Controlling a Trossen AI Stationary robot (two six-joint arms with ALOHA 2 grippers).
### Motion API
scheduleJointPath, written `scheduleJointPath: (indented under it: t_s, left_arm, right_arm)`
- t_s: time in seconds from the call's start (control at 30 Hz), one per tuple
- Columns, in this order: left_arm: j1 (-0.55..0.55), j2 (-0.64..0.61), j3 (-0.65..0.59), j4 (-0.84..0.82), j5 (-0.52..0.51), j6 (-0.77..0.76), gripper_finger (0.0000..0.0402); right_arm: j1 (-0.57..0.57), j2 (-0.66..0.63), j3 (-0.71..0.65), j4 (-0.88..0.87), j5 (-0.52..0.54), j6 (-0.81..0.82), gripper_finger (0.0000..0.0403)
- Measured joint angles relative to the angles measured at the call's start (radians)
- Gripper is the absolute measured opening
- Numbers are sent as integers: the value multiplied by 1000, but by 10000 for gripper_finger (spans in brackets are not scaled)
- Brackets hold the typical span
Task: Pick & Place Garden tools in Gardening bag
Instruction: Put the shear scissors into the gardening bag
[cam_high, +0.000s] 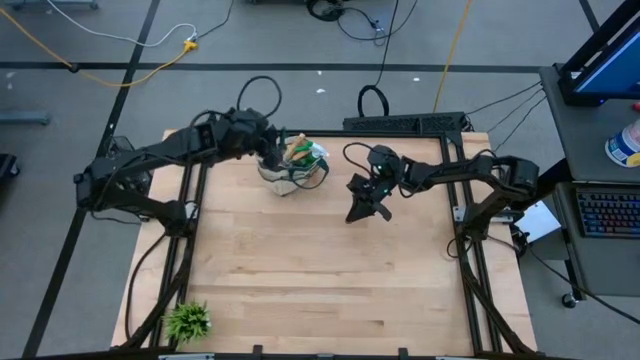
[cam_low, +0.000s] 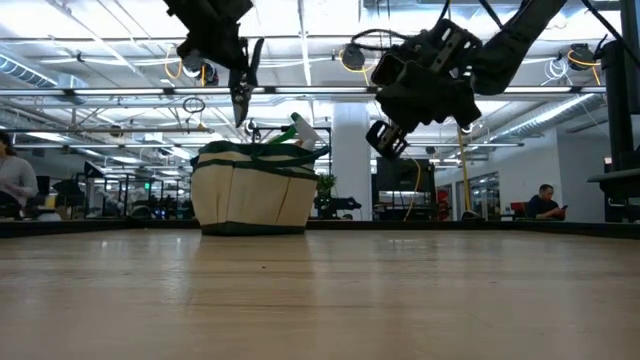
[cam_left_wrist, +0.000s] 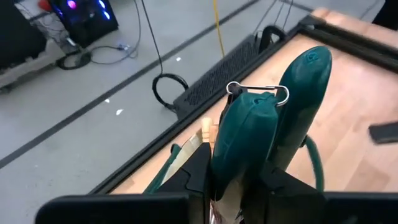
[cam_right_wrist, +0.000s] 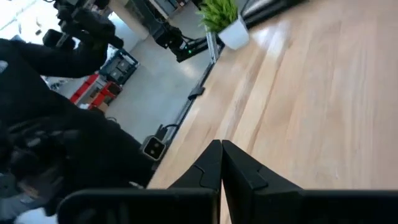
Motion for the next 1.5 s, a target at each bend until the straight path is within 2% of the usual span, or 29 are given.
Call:
scheduleJointPath:
  t_s: [0.23, 0.6, 0.7, 0.9, 1.5]
  left_arm:
    - [83, 77, 0, -10, 107, 40, 49]
    - [165, 132, 0, 0, 161, 102, 49]
    - [174, 147, 0, 4, 184, 113, 49]
    - [175, 185, 0, -50, 261, 130, 49]
    - [180, 229, -1, -166, 343, 144, 49]
  right_arm:
    - [-13, -124, -43, -12, 105, -82, 0]
    - [-53, -318, -181, -18, 230, -88, 0]
    - [-59, -348, -211, -11, 235, -88, 0]
    - [-64, -369, -246, -14, 236, -83, 0]
    - [-63, -369, -250, -14, 234, -88, 0]
